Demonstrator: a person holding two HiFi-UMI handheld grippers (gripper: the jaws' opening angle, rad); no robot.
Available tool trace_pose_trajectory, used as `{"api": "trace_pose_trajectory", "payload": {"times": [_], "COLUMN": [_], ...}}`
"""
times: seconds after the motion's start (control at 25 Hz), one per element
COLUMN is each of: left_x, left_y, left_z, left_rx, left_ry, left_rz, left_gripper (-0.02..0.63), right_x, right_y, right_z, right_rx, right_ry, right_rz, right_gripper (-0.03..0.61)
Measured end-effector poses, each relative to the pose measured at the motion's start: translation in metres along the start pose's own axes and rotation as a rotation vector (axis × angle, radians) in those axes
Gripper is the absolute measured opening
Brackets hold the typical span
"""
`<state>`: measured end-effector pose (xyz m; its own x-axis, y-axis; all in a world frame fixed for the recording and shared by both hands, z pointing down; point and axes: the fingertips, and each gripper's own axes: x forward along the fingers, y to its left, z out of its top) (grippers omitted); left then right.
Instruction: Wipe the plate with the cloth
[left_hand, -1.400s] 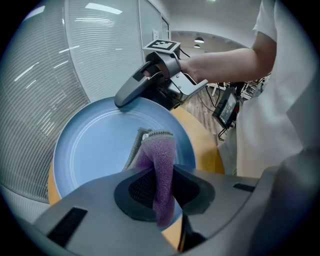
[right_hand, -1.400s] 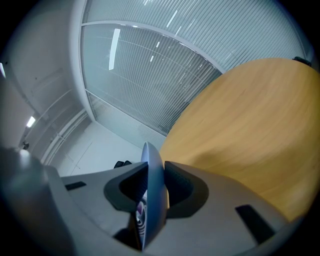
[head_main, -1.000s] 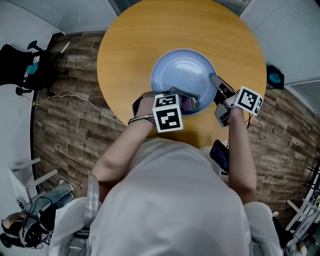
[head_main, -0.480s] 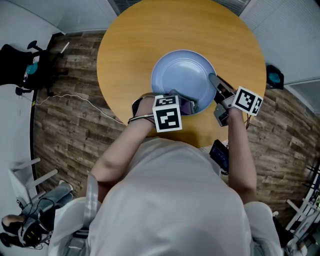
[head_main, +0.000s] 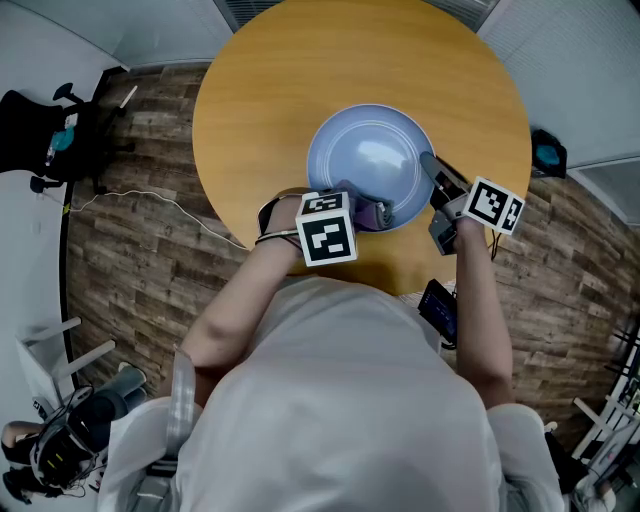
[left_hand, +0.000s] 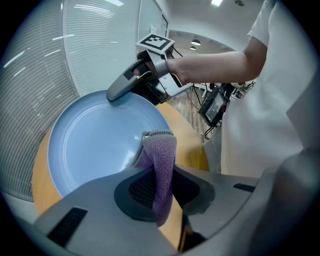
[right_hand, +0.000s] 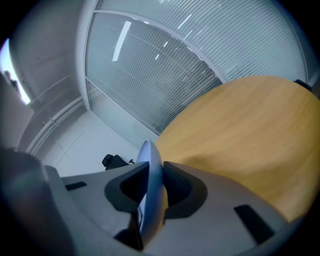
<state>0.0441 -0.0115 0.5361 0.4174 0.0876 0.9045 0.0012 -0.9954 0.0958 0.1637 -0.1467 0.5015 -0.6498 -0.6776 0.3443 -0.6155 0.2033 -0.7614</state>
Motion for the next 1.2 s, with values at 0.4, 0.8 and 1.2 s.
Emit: {"api": "trace_pose_trajectory", "payload": {"times": [0.4,0.8,1.2], "left_x": [-0.019,-0.055,-0.100], "left_y": [0.025,0.071,0.105], "left_z": [0.004,0.008,0.000], "left_rx": [-0.062,-0.203,-0.333], "left_ry": [-0.142,-0.392,-0.591], "left_rz": [0.136,0.355,0.525], "left_gripper": [0.069,0.069,0.069], "right_x": [-0.007,-0.010,-0.013], "right_y": [-0.012,-0.011,-0.006], "right_z": [-0.007,-0.009,-0.006], "right_rx": [0.029,0.028,0.019], "right_ry": [-0.003,-0.002,-0.011], "right_rz": [-0.021,-0.023,-0.019], "right_gripper": [0.083,0.077,0.074]}}
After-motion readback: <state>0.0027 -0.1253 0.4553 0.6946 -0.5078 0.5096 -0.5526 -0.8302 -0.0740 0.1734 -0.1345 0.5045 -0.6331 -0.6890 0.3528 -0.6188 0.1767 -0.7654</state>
